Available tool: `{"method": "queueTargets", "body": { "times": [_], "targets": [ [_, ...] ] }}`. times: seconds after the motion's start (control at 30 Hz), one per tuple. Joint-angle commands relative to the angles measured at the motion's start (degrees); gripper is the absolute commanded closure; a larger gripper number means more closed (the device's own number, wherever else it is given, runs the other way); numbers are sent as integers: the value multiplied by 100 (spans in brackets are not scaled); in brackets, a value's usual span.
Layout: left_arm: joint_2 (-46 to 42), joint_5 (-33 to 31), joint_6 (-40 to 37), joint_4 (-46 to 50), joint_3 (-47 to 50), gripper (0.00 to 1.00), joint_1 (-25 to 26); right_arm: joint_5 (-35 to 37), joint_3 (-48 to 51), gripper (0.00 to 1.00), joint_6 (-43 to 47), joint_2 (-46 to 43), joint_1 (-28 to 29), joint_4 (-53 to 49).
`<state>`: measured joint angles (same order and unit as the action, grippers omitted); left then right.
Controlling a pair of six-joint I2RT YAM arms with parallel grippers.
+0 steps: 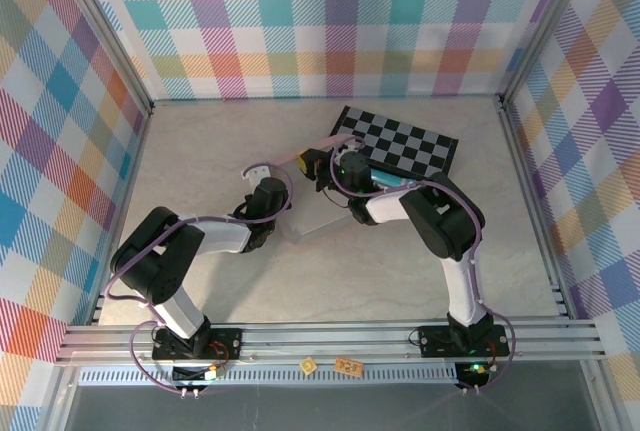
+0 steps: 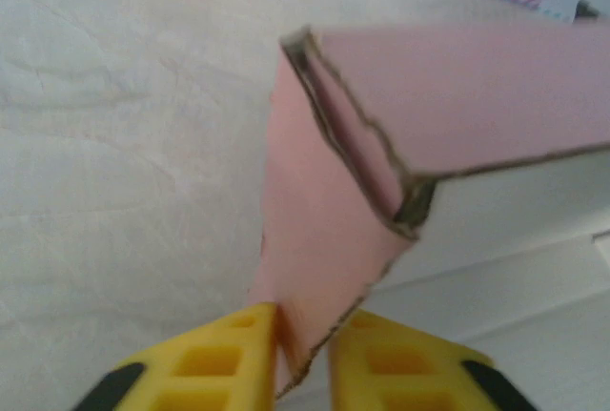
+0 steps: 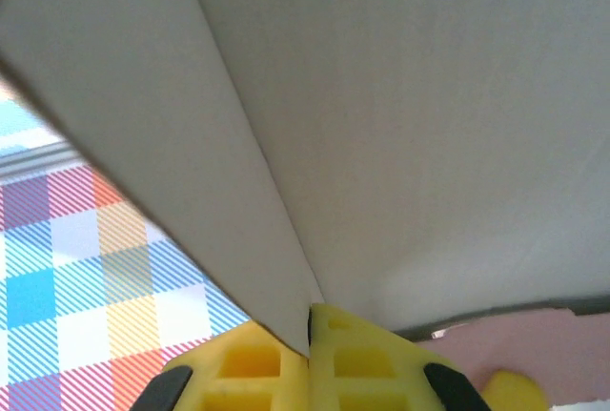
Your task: Fold the paper box
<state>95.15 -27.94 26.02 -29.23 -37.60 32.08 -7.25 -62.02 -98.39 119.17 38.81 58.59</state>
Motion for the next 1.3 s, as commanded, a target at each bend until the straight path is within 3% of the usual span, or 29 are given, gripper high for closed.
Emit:
{"method": "queueTargets", "body": {
  "times": [0.0,0.17,0.4,0.53,0.6,0.7,0.87,1.13,1.27],
  "targets": [
    [167,319,-6,345,137,73,-150,-383,170,100,-53,-210,206,-119],
    [319,533,-130,172,82,72,-331,-356,160,100,-57,-234,204,-143],
    [233,399,-189,271,-84,98,-360,-360,102,100,-51,-210,206,-235],
    [47,283,-7,739,-205,100,-360,-370,59,100,-37,-224,205,-313],
    [-84,282,73,1233,-373,100,-360,-357,33,80,47,-335,203,-525],
    [-265,374,303,2274,-732,100,-424,-334,-39,50,255,-713,171,-1312],
    [-616,989,631,4040,-1454,100,-759,-386,-587,26,1090,-1700,8,-3774],
    [-553,2344,572,6565,-2819,100,-1384,-277,-2415,18,2940,-2425,-314,-7519],
    [-313,2775,521,7515,-3496,100,-1515,-220,-2880,21,3488,-2487,-437,-8300]
  ]
}}
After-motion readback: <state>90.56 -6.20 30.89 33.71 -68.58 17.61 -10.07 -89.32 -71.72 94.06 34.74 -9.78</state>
